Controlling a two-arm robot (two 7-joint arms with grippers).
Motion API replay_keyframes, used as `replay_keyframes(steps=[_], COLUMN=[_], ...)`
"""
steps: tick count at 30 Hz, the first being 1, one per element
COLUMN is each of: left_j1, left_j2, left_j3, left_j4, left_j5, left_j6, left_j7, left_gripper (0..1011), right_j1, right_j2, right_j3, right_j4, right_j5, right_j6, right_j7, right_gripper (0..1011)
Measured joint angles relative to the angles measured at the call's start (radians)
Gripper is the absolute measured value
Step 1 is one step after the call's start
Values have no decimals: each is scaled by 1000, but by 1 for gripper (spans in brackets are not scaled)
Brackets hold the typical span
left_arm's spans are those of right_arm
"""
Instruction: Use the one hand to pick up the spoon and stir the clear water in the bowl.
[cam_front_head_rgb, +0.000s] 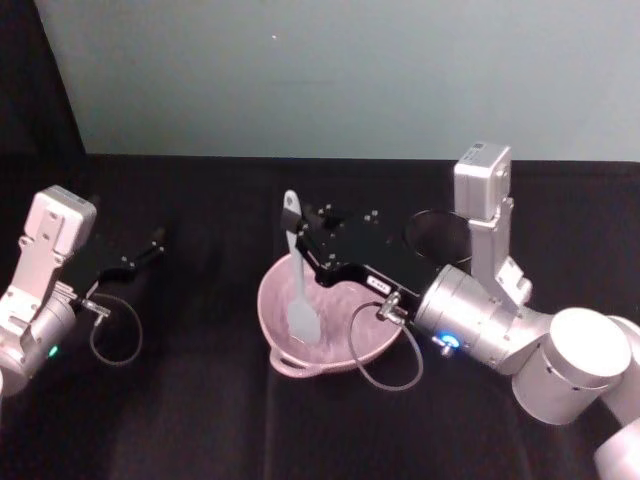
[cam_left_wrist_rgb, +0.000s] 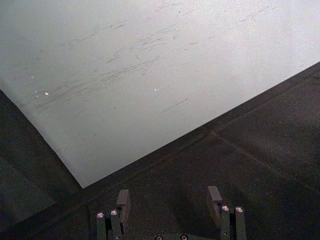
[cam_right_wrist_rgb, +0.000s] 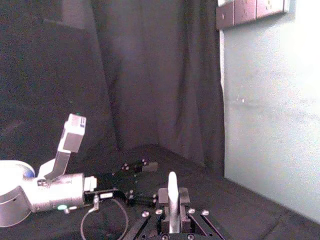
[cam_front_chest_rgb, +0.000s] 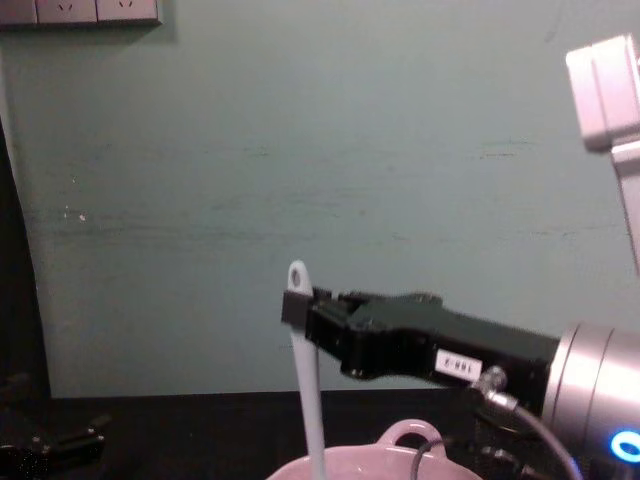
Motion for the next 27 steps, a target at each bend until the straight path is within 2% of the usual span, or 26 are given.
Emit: replay_keyframes(steps=[3, 10, 17, 27], left_j1=[0, 0, 0, 0], left_j2=[0, 0, 0, 0], left_j3=[0, 0, 0, 0], left_j4=[0, 0, 0, 0], left_j5=[0, 0, 0, 0], left_j6=[0, 0, 0, 0], left_j7=[0, 0, 0, 0], left_gripper=[1011, 1011, 1011, 1011], right_j1=[6, 21, 24, 21], right_j2=[15, 55, 102, 135], right_j3=[12, 74, 150, 222], right_j4=[-24, -90, -137, -130], right_j5=[-6, 0, 23, 42], right_j6=[-9, -2, 17, 23], right_j7=[-5, -38, -68, -95], right_gripper=[121, 121, 121, 121])
